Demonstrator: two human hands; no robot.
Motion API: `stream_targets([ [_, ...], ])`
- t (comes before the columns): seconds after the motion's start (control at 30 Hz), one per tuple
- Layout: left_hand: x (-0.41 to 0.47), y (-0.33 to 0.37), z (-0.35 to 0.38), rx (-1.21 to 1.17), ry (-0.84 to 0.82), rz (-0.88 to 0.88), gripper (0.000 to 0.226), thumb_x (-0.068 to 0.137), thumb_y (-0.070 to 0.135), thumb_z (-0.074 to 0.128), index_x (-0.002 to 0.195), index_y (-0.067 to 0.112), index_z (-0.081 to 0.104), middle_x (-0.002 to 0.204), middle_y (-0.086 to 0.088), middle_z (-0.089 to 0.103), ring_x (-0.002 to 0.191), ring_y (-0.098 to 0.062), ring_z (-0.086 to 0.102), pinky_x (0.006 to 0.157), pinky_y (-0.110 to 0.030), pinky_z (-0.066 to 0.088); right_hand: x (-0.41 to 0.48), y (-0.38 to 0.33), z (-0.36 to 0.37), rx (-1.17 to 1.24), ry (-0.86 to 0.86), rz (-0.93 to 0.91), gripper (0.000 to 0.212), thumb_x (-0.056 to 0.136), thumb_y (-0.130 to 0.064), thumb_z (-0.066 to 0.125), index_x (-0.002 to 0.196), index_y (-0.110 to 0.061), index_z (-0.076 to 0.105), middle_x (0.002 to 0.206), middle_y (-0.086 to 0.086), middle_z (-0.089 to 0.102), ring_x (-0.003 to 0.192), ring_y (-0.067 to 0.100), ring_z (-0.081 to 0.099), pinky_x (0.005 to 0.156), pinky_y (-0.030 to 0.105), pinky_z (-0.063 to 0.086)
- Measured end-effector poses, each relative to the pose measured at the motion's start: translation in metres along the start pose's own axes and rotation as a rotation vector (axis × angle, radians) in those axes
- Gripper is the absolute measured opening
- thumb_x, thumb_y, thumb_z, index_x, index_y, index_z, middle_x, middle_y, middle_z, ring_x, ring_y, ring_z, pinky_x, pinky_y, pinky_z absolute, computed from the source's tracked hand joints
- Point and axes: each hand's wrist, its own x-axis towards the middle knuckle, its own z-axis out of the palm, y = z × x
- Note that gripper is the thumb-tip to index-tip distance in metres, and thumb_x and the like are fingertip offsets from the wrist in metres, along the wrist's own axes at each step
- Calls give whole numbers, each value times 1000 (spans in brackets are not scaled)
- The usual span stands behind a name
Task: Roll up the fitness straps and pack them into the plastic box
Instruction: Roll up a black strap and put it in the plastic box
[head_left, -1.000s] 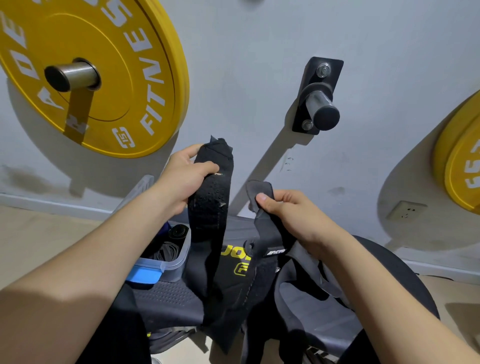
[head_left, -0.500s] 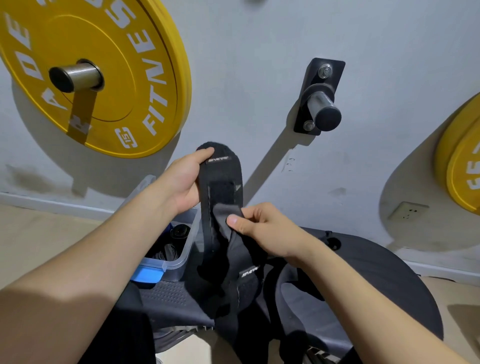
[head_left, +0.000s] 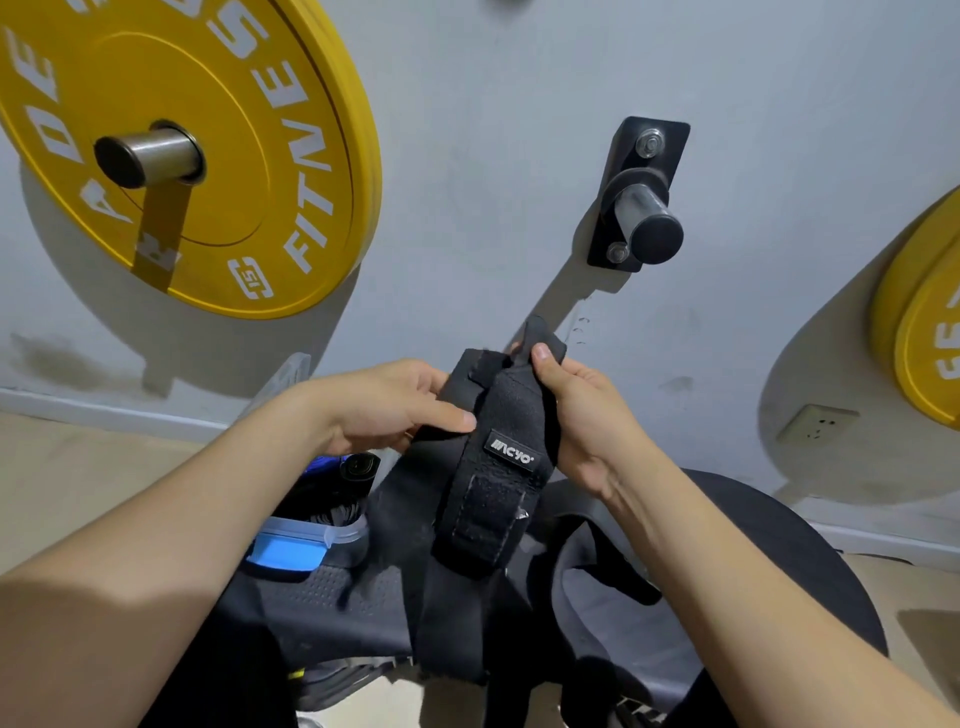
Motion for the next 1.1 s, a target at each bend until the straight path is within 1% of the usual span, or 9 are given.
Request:
stream_targets([
  [0.1, 5, 5, 6, -190, 171, 100, 25, 105, 8, 66, 127, 1, 73, 121, -21, 79, 114, -35, 77, 100, -46, 62, -1, -5, -2, 1, -50, 72, 42, 113, -28, 52, 137, 4, 65, 128, 24, 75, 123, 39, 71, 108, 50, 56],
  [0.2, 10, 12, 6, -478, 346, 214, 27, 107, 3, 59, 132, -4, 67, 125, -24, 77, 112, -33, 77, 95, -44, 65, -9, -6, -5, -187, -187, 180, 29, 110, -28, 59, 123, -9, 77, 122, 19, 78, 111, 31, 76, 96, 41, 62],
  [0.33, 7, 19, 2, -743, 261, 266, 27, 104, -3, 58, 127, -11, 68, 120, -28, 76, 100, -32, 80, 80, -39, 68, -18, 4, -5, -470, -315, 161, 29, 109, -30, 62, 110, -9, 83, 115, 21, 80, 106, 35, 77, 100, 50, 62],
  [0.47, 3, 21, 5, -721, 217, 158, 26, 103, 10, 63, 123, -4, 71, 113, -25, 75, 93, -34, 77, 86, -47, 65, -17, 10, 1, -460, -239, -25, 36, 111, -27, 59, 111, 3, 77, 112, 30, 77, 110, 48, 74, 103, 61, 57],
  [0.63, 6, 15, 12, -588, 178, 78, 28, 107, -1, 55, 132, -1, 68, 124, -22, 77, 102, -27, 79, 81, -41, 68, -13, 11, 7, -258, -164, -83, 32, 113, -22, 53, 114, -2, 77, 113, 23, 79, 102, 33, 77, 93, 43, 65],
  [0.83, 12, 9, 14, -461, 317, 118, 21, 112, 4, 53, 122, 3, 71, 108, -16, 82, 101, -26, 80, 82, -39, 67, -12, 8, -1, -464, -71, -201, 41, 103, -31, 72, 108, 10, 74, 106, 40, 72, 83, 27, 62, 79, 43, 53],
  [0.93, 11, 10, 19, -398, 359, 147, 15, 115, 15, 51, 123, 12, 63, 91, -11, 82, 79, -19, 80, 61, -33, 65, -16, 2, 3, -424, -124, -258, 19, 97, -26, 80, 96, -8, 84, 87, 18, 81, 67, 19, 69, 60, 31, 58],
  [1.03, 9, 13, 25, -402, 247, 146, 16, 114, 14, 53, 129, 14, 58, 100, -18, 81, 88, -24, 81, 69, -36, 67, -18, 3, 8, -532, 28, -420, 12, 93, -24, 84, 82, -18, 85, 72, 5, 79, 58, 9, 64, 54, 20, 50],
  [1.1, 7, 16, 28, -493, 146, 147, 26, 111, 4, 55, 136, 9, 56, 114, -26, 77, 99, -31, 80, 77, -39, 67, -14, 4, 7, -637, 154, -483, 21, 92, -30, 86, 75, -19, 81, 63, 6, 72, 56, 12, 57, 52, 30, 48],
])
